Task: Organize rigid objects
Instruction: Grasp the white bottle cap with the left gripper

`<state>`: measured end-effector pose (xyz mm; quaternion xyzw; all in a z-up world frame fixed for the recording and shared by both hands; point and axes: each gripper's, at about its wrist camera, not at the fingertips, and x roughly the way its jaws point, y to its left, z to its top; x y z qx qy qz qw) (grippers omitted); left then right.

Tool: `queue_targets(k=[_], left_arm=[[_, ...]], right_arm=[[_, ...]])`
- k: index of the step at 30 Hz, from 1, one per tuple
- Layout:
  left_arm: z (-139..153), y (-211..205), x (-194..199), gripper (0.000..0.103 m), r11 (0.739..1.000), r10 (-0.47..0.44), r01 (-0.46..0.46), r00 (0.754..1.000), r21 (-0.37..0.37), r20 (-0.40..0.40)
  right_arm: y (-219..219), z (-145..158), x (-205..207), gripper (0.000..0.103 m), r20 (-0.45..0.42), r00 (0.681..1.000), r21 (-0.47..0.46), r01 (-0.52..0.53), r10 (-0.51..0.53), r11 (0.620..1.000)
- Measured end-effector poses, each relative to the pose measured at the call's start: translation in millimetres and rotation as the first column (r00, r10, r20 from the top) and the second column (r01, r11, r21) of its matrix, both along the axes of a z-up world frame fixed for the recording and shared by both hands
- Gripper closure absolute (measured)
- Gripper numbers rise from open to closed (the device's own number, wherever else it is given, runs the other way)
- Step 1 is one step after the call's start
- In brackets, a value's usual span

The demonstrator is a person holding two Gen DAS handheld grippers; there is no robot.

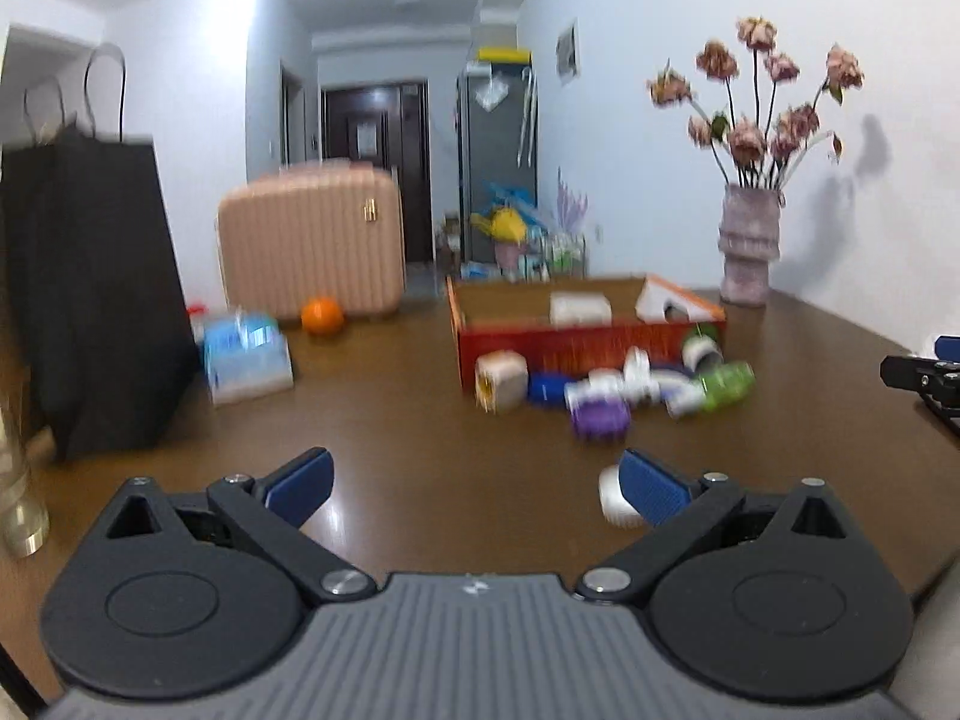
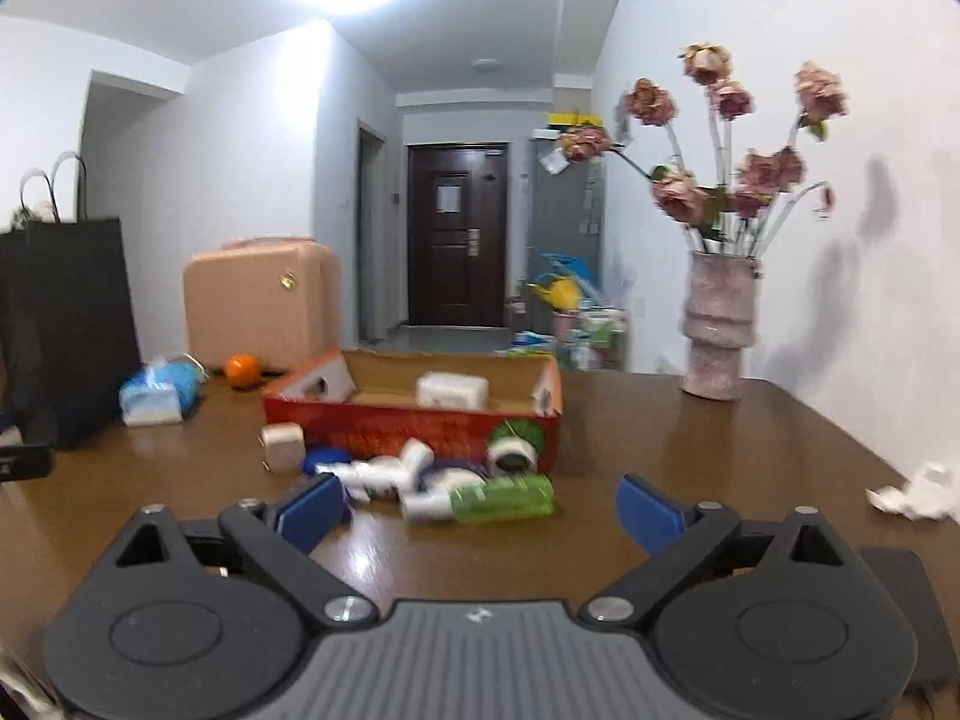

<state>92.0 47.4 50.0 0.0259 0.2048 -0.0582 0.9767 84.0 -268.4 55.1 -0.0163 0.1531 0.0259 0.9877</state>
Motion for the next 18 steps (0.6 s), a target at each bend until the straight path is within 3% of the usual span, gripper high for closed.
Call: queue_targets(k=[6,10,18], left_arm=[[-20,-6,0,0.000,1.000,-0.006,0.007,0.998,0.018,-0.063],[-35,-18,7,0.000,1.000,-0.028,0.029,0.993,0.007,-0.115],[-46,-61,45,0.000,0.991,-0.129,0.134,0.984,0.029,-0.125]], right_arm=[[5,-22,-29,0.005,-0.039,0.999,0.039,-0.016,0.018,0.999],[7,-31,-22,0.005,-0.060,0.998,0.032,0.006,-0.004,0.999],[4,-40,3,0.006,-0.079,0.997,0.050,0.020,-0.016,0.999]])
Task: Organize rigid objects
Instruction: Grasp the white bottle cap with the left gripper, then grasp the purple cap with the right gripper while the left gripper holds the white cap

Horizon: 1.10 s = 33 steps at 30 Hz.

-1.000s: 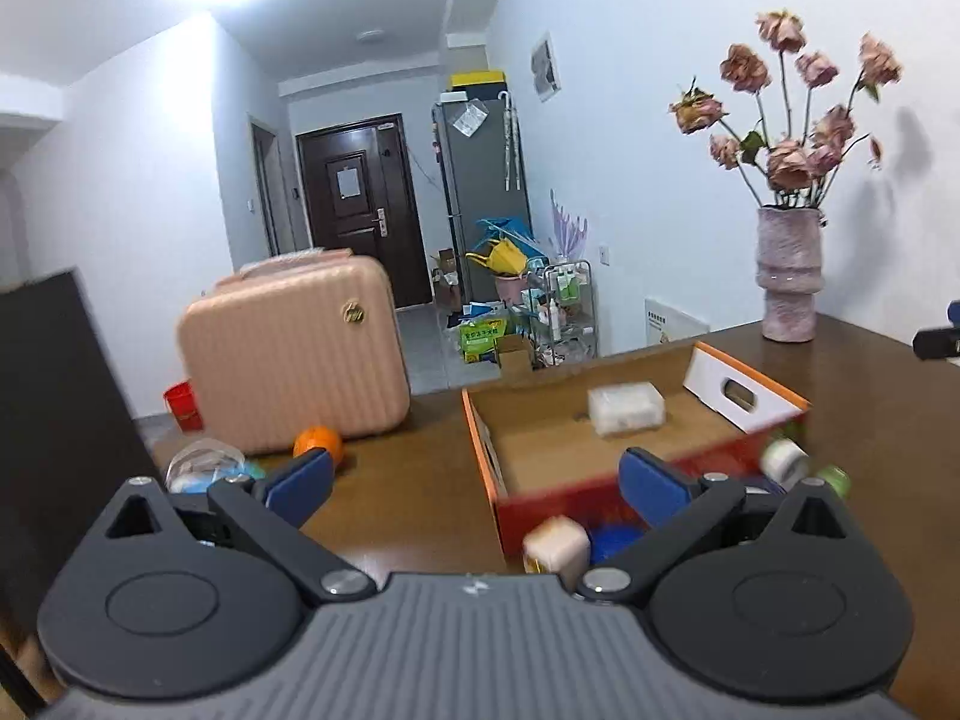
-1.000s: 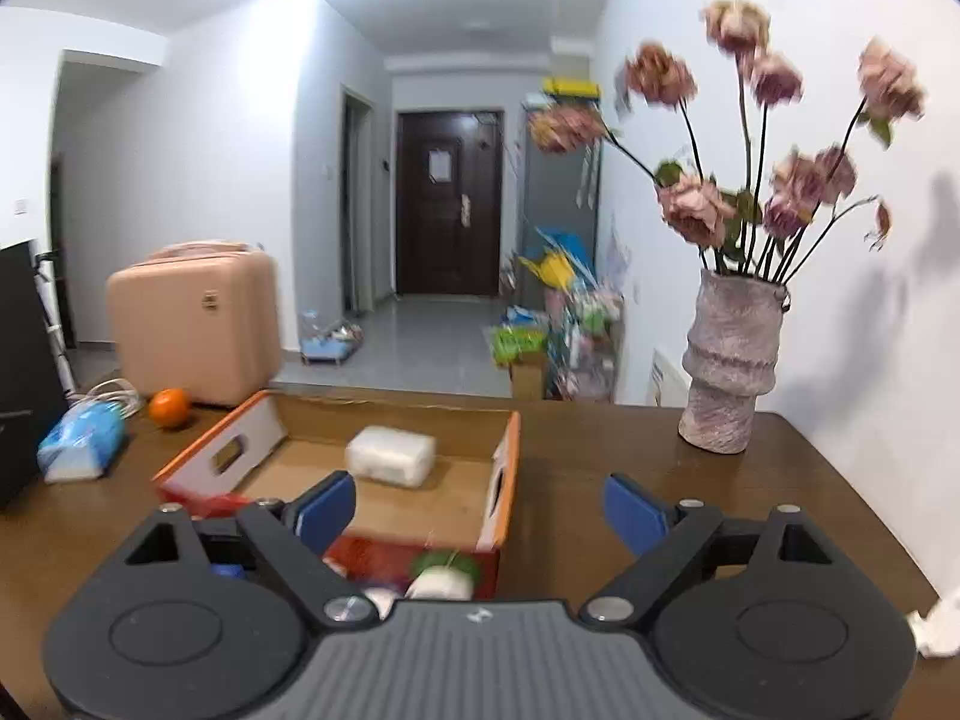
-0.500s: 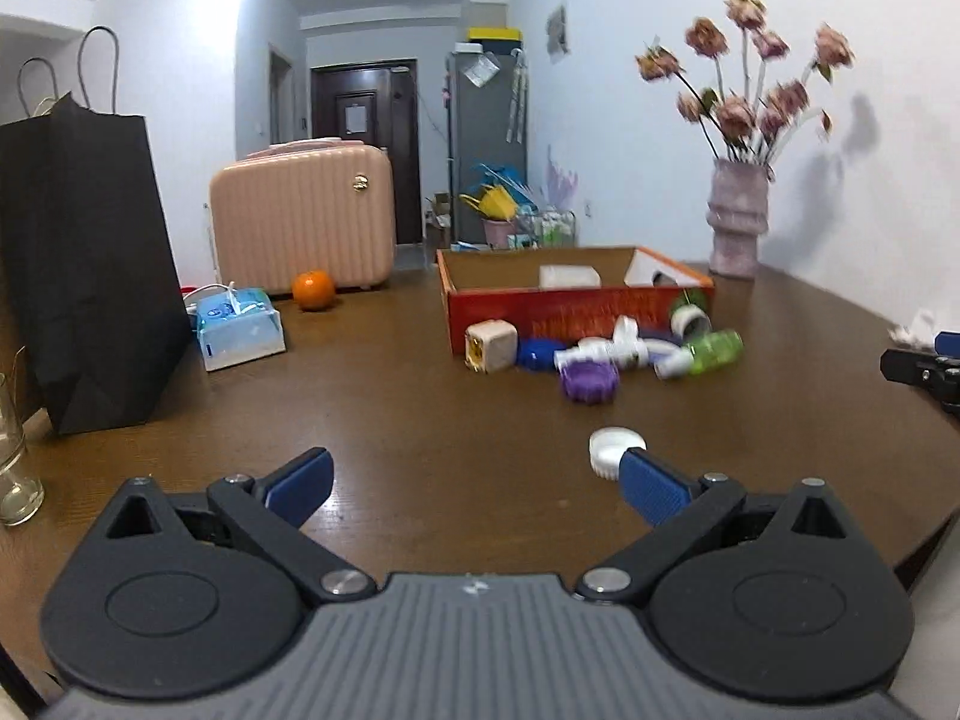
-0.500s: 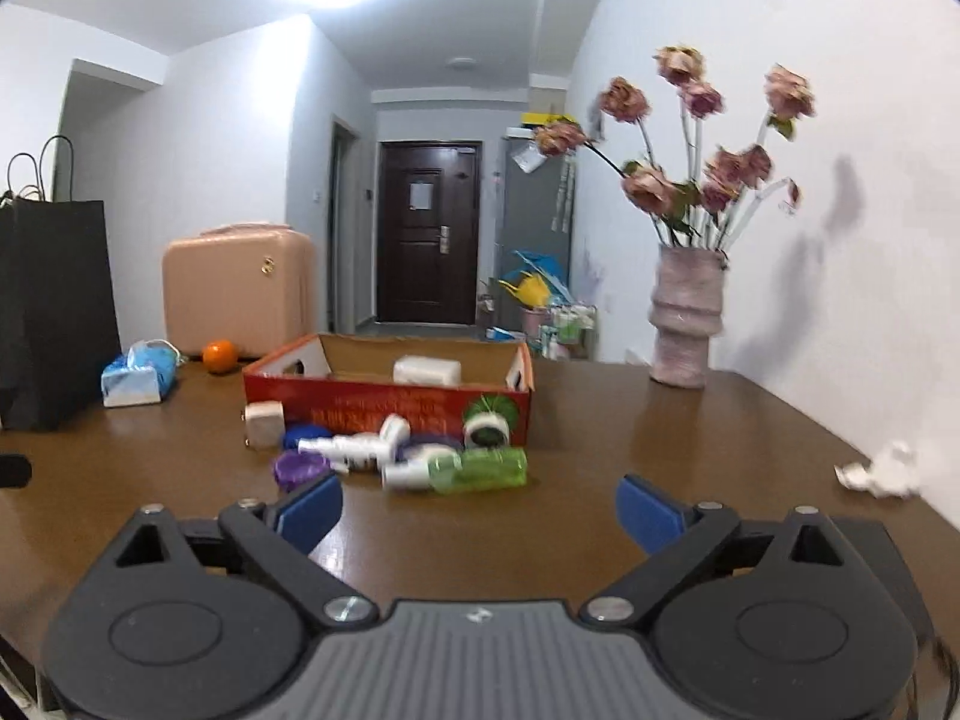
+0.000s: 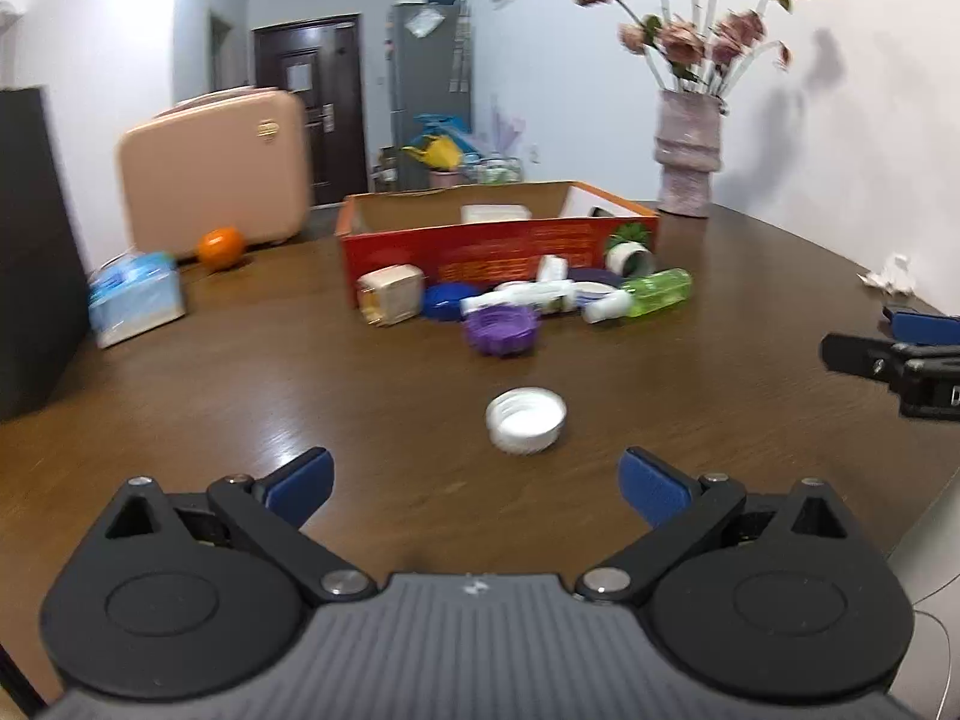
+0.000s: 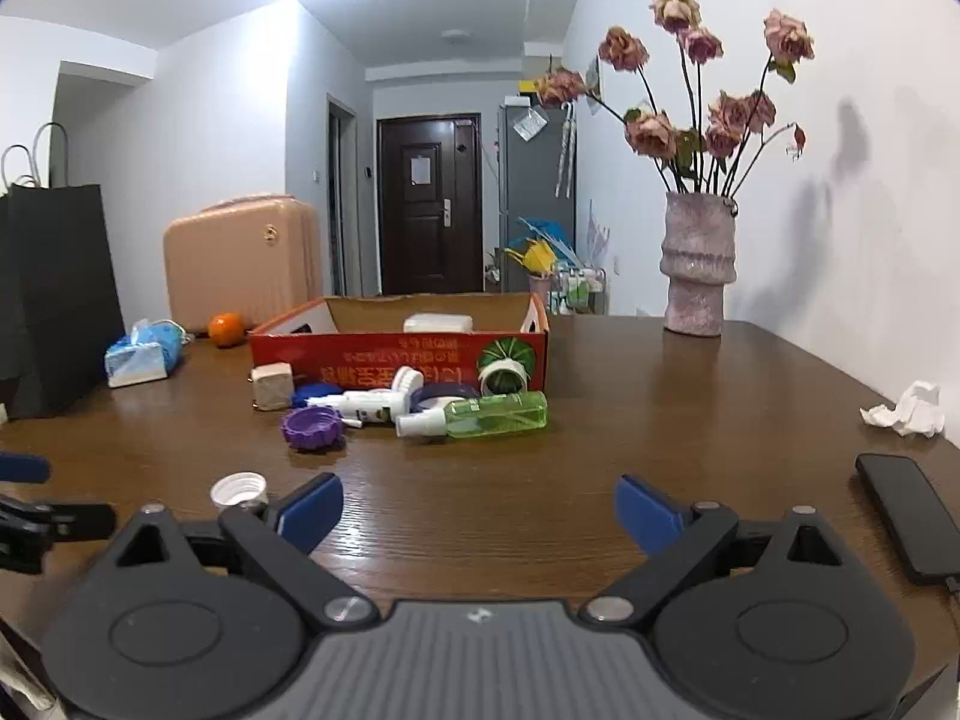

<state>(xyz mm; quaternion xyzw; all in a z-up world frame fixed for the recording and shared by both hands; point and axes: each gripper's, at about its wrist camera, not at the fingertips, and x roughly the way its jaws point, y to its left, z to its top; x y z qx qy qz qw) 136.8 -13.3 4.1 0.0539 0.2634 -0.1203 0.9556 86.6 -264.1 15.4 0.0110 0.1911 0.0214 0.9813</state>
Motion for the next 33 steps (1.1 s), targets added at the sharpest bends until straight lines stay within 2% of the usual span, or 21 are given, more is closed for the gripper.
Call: queue_targets(k=[2,4,6,7,8,9,13,17,23,24,25,26,33], left_arm=[[-6,-13,18,0.002,1.000,-0.021,0.022,1.000,0.015,-0.020],[-12,-19,34,0.008,0.999,-0.045,0.045,0.998,0.006,-0.035],[-20,-23,51,0.026,0.999,-0.046,0.046,0.997,-0.001,-0.067],[-25,-24,59,0.029,0.999,-0.043,0.042,0.996,-0.007,-0.084],[-28,-24,66,0.037,0.999,-0.036,0.035,0.995,-0.011,-0.098],[-32,-25,72,0.059,0.999,-0.034,0.032,0.994,-0.017,-0.108],[-31,-14,85,0.063,0.998,-0.045,0.040,0.993,-0.049,-0.106],[-20,23,90,0.063,0.996,0.075,-0.079,0.995,-0.049,-0.067],[-13,84,97,0.063,0.964,0.258,-0.261,0.964,-0.056,-0.063],[-13,90,96,0.063,0.959,0.275,-0.279,0.959,-0.054,-0.066],[-13,95,94,0.063,0.955,0.287,-0.291,0.956,-0.053,-0.066],[-12,99,95,0.063,0.953,0.296,-0.299,0.953,-0.053,-0.065],[-3,98,82,0.063,0.954,0.297,-0.298,0.954,-0.030,-0.035]], right_arm=[[-1,-3,8,0.007,-0.016,1.000,-0.005,0.001,-0.001,1.000],[-3,-5,15,0.007,-0.030,1.000,-0.009,0.004,-0.005,1.000],[-5,-7,22,0.007,-0.039,0.999,-0.011,0.010,-0.011,1.000],[-6,-7,26,0.007,-0.039,0.999,-0.009,0.010,-0.010,1.000],[-7,-9,30,0.007,-0.038,0.999,-0.006,0.011,-0.011,1.000],[-7,-10,34,0.007,-0.037,0.999,-0.003,0.010,-0.010,1.000],[8,-16,59,0.007,-0.065,0.997,0.001,-0.038,0.038,0.999],[39,-17,98,0.009,-0.101,0.986,0.011,-0.134,0.135,0.991],[108,-19,184,0.013,-0.194,0.937,0.025,-0.289,0.289,0.957],[119,-22,195,0.022,-0.210,0.932,0.003,-0.301,0.295,0.954],[129,-26,207,0.046,-0.246,0.926,-0.031,-0.303,0.286,0.953],[134,-29,214,0.051,-0.268,0.924,-0.046,-0.297,0.275,0.954],[134,-27,209,0.052,-0.258,0.923,0.017,-0.293,0.287,0.956]])
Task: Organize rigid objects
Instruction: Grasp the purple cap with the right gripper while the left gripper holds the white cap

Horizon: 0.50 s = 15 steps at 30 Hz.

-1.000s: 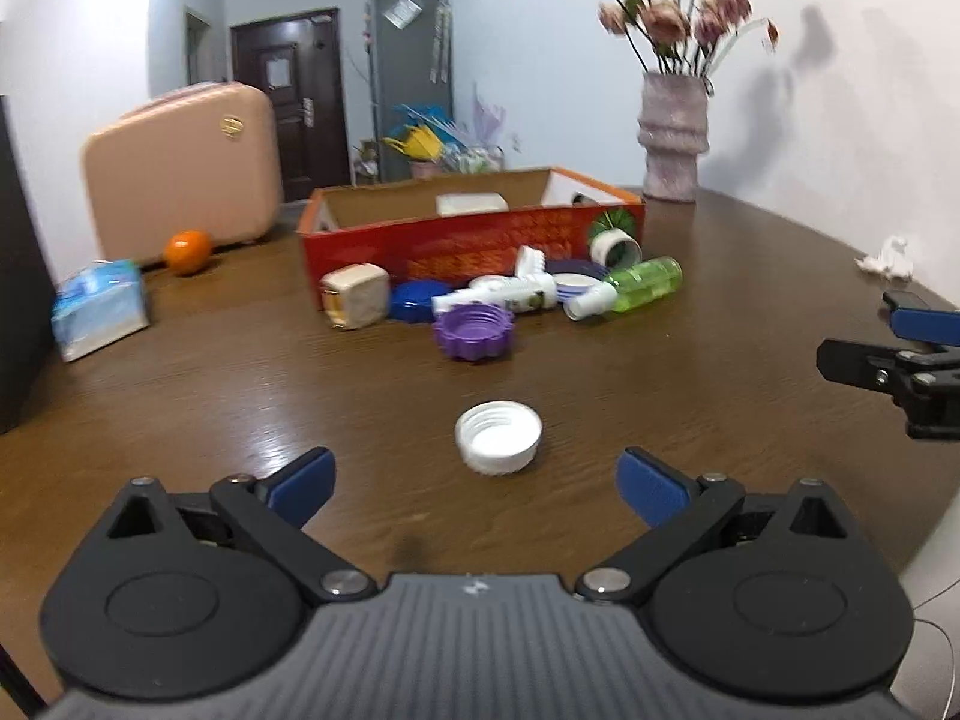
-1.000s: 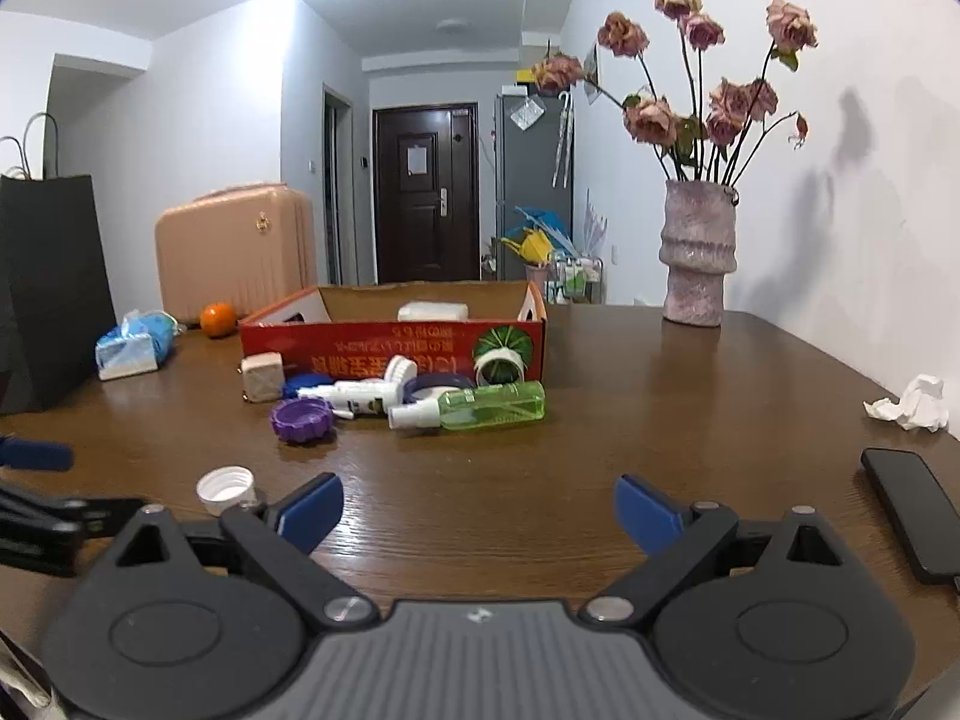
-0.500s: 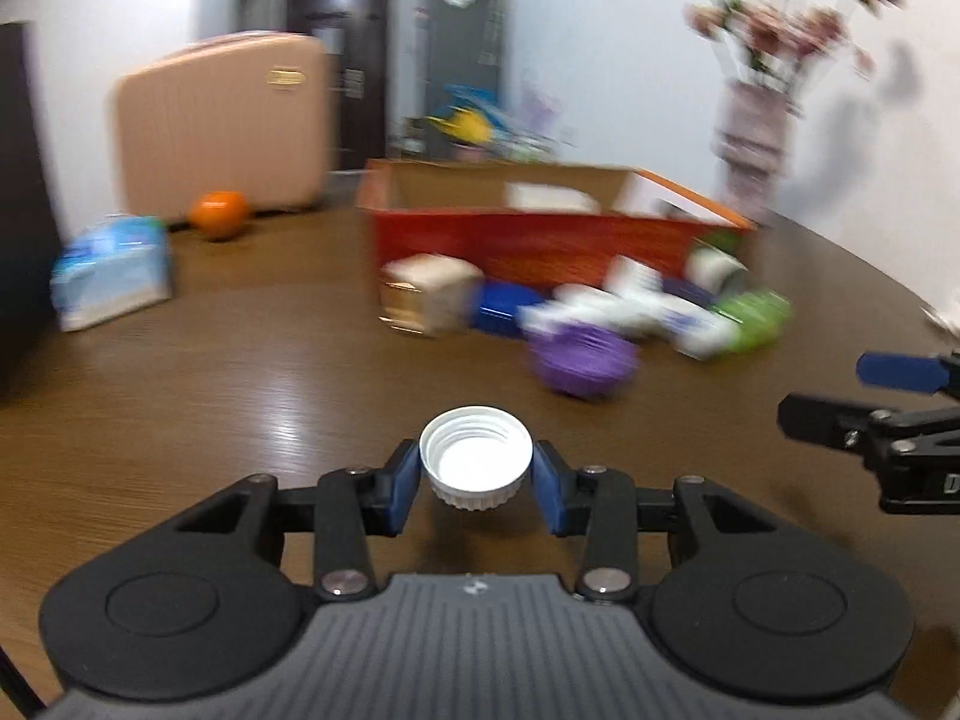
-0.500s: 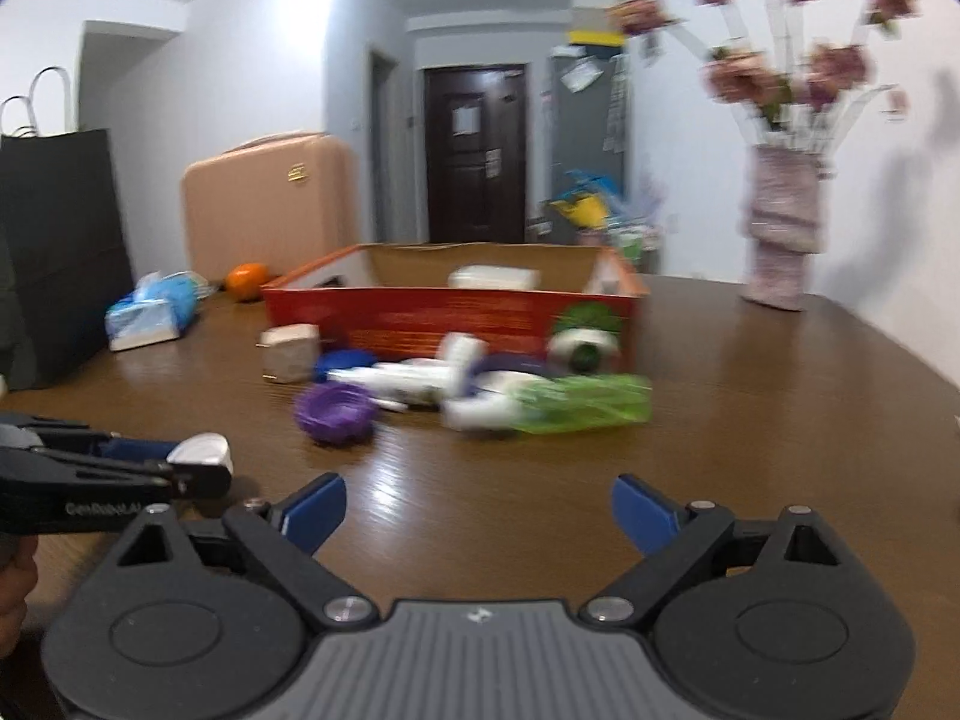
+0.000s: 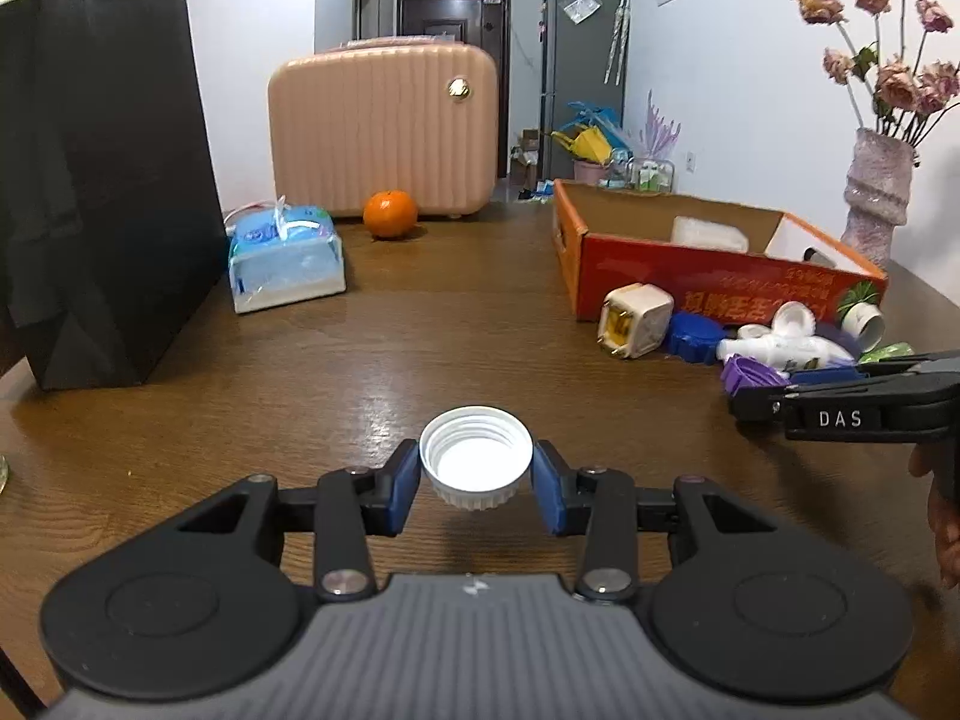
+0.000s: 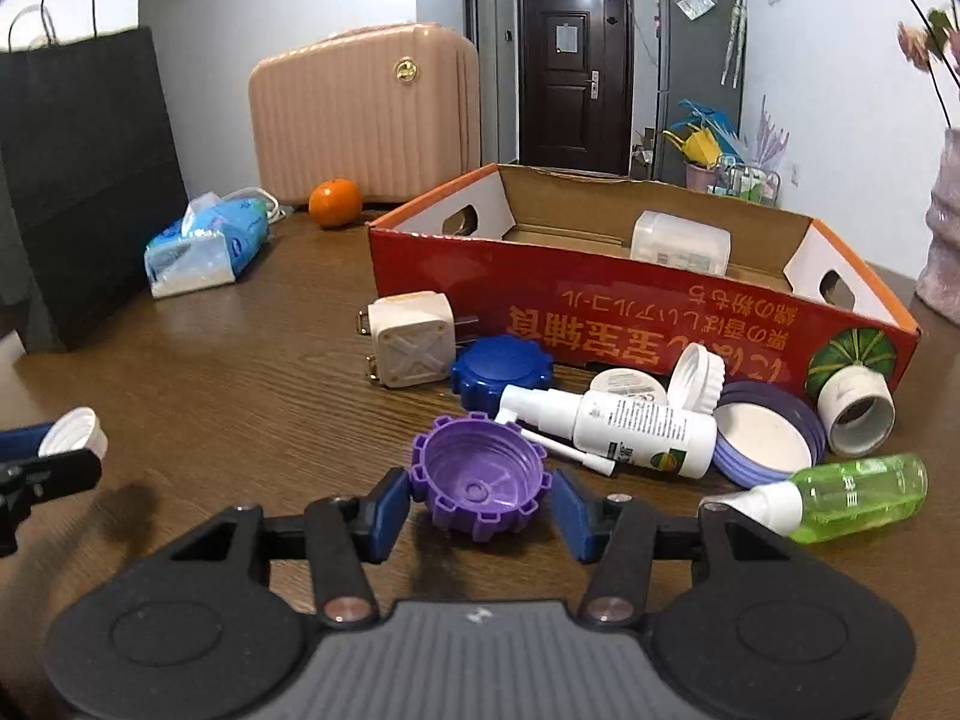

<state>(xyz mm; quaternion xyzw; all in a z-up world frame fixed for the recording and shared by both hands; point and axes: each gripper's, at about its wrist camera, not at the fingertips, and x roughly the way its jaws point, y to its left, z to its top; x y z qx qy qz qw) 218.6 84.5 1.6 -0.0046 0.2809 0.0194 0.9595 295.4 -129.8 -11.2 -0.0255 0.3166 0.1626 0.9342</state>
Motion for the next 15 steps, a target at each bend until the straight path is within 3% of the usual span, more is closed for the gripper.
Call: queue_targets(k=[7,15], left_arm=[[14,-34,-31,0.063,0.998,-0.068,0.067,0.997,0.010,0.038],[18,-76,-74,0.063,0.988,-0.153,0.152,0.987,0.019,0.044]], right_arm=[[-37,14,-53,0.052,0.048,0.998,-0.004,0.027,-0.026,1.000],[-88,21,-148,0.052,0.115,0.988,0.012,0.102,-0.102,0.995]])
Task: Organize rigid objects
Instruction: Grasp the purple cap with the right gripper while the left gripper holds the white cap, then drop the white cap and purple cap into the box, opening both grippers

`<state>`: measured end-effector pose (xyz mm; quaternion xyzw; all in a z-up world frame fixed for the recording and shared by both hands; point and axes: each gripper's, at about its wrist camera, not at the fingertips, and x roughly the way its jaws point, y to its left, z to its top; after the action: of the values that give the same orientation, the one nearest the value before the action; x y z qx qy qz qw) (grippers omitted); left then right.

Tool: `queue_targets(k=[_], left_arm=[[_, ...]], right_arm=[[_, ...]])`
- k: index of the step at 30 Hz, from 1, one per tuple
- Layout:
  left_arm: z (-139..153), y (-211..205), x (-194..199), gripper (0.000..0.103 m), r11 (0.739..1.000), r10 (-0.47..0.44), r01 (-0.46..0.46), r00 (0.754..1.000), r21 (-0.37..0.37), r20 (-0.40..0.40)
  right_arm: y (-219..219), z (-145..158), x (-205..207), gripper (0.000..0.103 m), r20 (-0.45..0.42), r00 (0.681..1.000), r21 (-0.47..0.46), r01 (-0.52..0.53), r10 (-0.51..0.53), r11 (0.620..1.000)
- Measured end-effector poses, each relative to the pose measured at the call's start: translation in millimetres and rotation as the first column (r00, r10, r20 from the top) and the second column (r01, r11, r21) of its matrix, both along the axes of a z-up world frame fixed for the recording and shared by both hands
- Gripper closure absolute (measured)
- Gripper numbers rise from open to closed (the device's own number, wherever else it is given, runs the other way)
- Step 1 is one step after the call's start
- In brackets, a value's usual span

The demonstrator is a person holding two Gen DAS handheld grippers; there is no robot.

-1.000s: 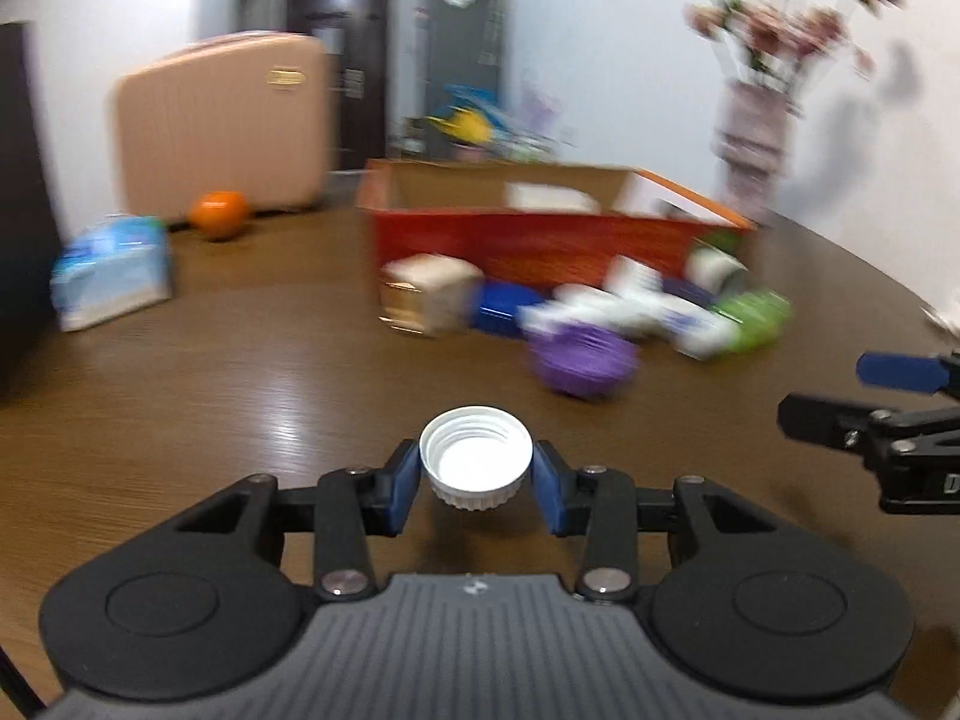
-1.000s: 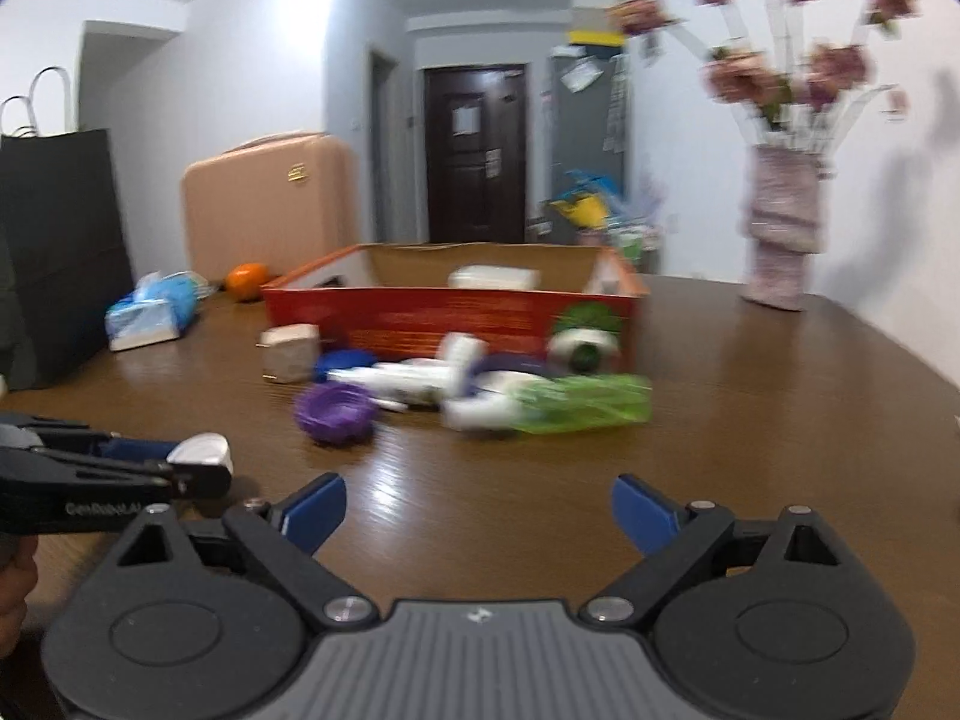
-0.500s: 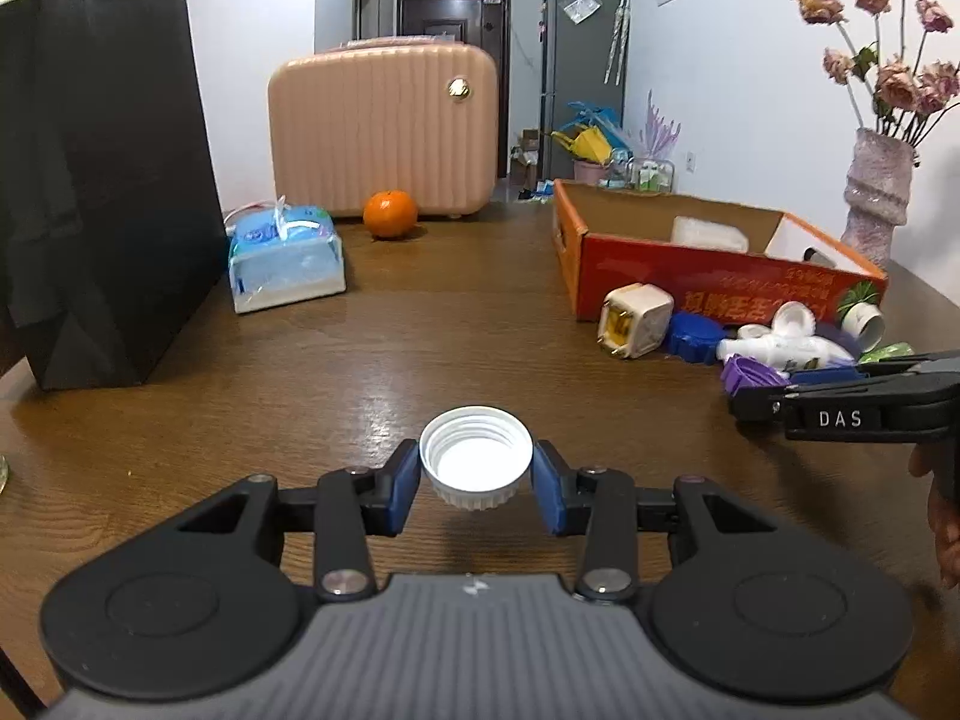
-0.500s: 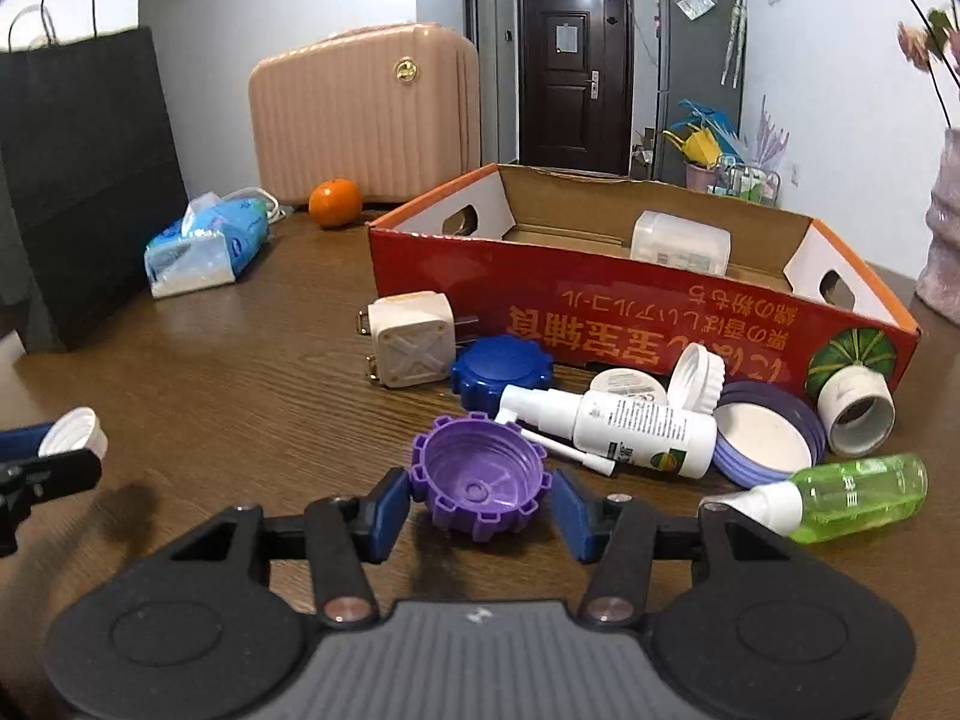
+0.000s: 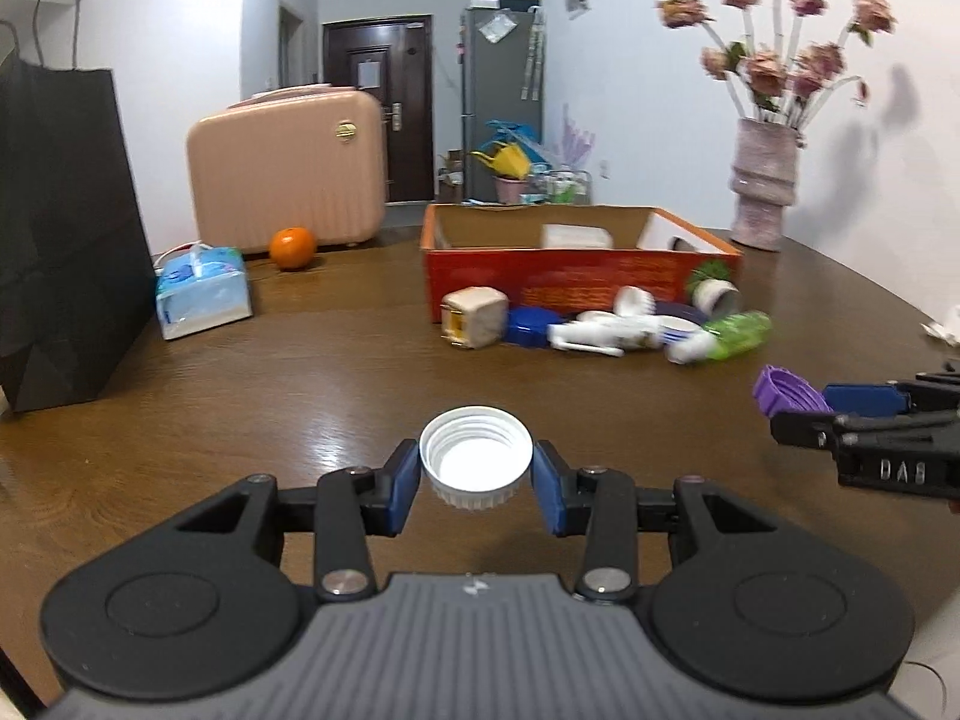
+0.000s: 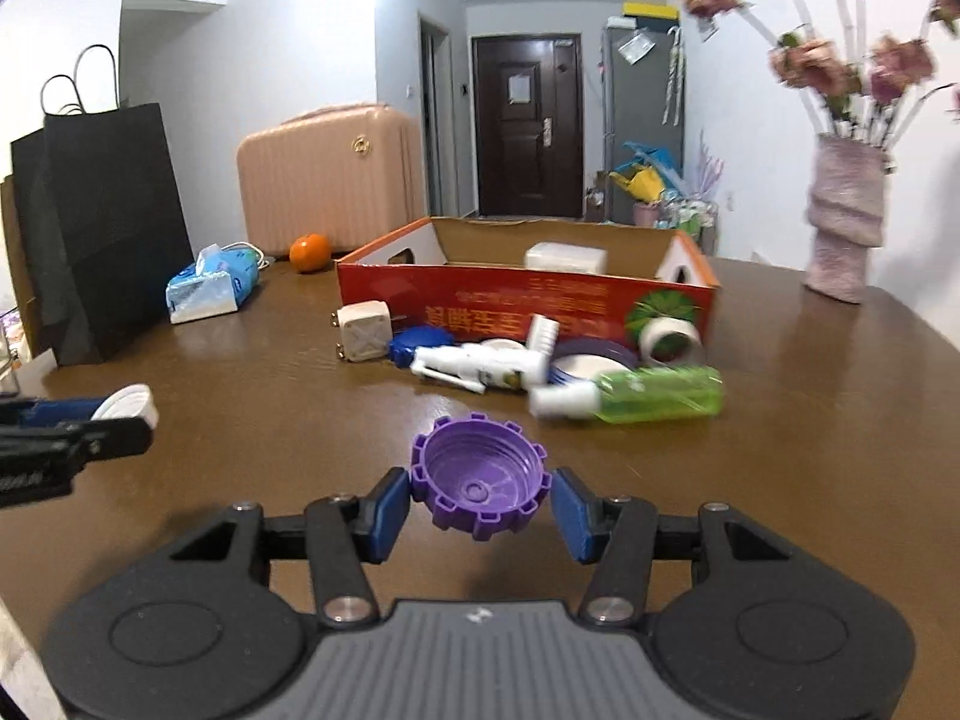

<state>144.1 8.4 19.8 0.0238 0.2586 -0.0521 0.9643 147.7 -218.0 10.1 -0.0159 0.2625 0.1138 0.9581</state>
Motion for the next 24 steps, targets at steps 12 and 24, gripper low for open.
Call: queue_targets(k=[12,24], left_arm=[[1,-22,-40,0.063,0.996,-0.087,0.087,0.996,-0.001,0.023],[-1,-10,28,0.063,1.000,-0.007,0.007,1.000,-0.010,-0.018]], right_arm=[[-27,9,-81,0.052,0.088,0.995,0.025,0.043,-0.045,0.999],[-42,-2,-39,0.052,0.043,0.996,0.049,0.071,-0.073,0.996]])
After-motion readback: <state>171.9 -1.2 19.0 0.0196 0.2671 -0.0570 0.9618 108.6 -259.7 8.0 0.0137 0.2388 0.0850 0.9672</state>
